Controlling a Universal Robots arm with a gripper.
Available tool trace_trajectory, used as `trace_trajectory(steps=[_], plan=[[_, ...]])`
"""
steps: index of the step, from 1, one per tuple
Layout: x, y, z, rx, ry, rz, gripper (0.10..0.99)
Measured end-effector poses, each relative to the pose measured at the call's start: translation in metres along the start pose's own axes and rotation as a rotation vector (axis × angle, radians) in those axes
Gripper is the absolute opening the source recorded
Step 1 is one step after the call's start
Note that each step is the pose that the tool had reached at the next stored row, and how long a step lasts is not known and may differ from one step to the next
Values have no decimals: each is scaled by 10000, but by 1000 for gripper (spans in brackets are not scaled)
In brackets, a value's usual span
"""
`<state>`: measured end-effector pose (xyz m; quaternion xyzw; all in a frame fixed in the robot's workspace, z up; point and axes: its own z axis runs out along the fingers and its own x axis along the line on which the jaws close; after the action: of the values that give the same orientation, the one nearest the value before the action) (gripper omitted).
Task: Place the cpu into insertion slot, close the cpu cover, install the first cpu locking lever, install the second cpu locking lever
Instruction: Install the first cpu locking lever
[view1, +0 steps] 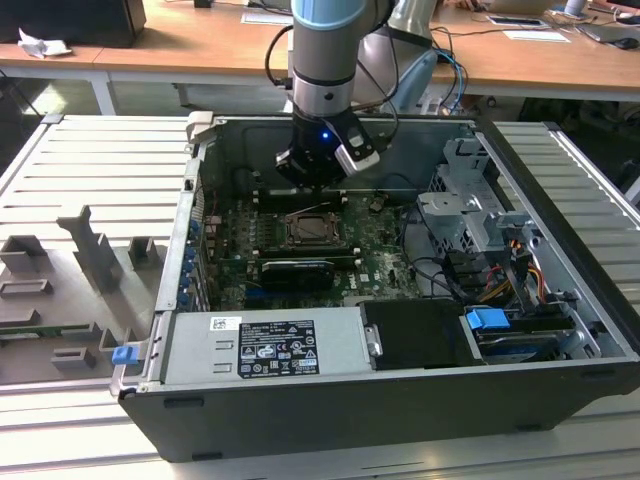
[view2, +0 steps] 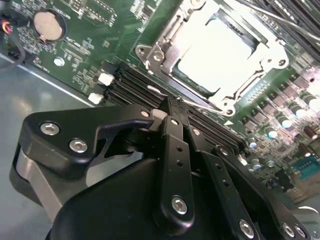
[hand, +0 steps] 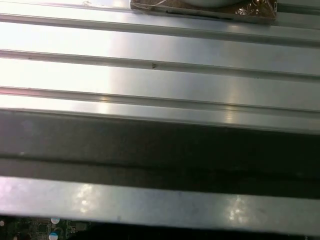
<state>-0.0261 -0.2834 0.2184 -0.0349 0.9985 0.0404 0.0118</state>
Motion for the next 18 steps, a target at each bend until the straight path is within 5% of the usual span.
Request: trace_trajectory(steps=[12,15,18], plan=[[-53,-5,96,21,0,-1,106],[-71,-11,159,321,22,-8,106],[-74,-13,173,315,24,-6,106]])
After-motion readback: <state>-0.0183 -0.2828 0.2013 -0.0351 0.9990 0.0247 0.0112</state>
